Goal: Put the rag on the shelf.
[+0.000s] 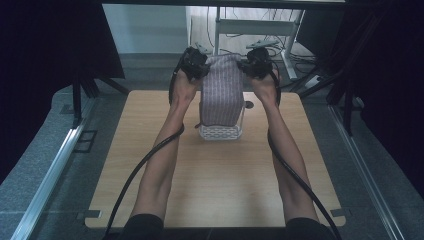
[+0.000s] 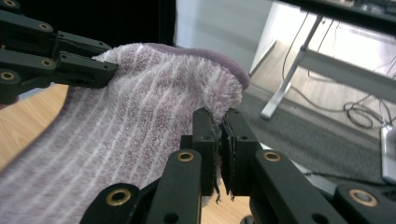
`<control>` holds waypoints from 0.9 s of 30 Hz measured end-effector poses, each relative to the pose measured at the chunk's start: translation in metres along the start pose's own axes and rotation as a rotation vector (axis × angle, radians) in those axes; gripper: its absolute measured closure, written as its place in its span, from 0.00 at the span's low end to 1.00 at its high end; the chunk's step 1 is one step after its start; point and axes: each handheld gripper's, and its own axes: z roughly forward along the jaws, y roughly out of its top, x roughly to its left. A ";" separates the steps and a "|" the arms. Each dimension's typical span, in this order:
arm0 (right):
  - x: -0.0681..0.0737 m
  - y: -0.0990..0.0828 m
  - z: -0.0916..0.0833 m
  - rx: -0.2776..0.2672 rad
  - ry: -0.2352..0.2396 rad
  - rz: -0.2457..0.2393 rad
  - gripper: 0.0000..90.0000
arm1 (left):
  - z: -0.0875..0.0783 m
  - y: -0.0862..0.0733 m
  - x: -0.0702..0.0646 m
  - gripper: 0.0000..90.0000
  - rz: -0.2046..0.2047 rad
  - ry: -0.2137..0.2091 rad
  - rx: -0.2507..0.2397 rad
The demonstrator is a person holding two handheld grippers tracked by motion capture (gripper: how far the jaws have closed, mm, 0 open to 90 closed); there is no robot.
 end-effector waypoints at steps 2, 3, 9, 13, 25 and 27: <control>-0.001 -0.006 0.007 0.025 -0.002 0.001 0.94 | 0.005 -0.005 -0.002 0.85 0.003 -0.008 0.031; -0.001 -0.006 0.007 0.025 -0.002 0.001 0.94 | 0.005 -0.005 -0.002 0.85 0.003 -0.008 0.031; 0.002 -0.028 0.025 0.116 0.021 0.001 0.93 | 0.022 -0.023 -0.007 0.84 -0.024 -0.059 0.158; 0.005 -0.037 0.034 0.159 0.033 0.014 0.92 | 0.030 -0.033 -0.007 0.80 -0.050 -0.103 0.231; -0.002 -0.051 0.029 0.161 0.056 0.072 0.69 | 0.007 -0.040 0.007 0.49 -0.163 -0.167 0.135; -0.003 -0.052 0.026 0.155 0.074 0.085 0.64 | 0.001 -0.039 0.007 0.45 -0.181 -0.198 0.109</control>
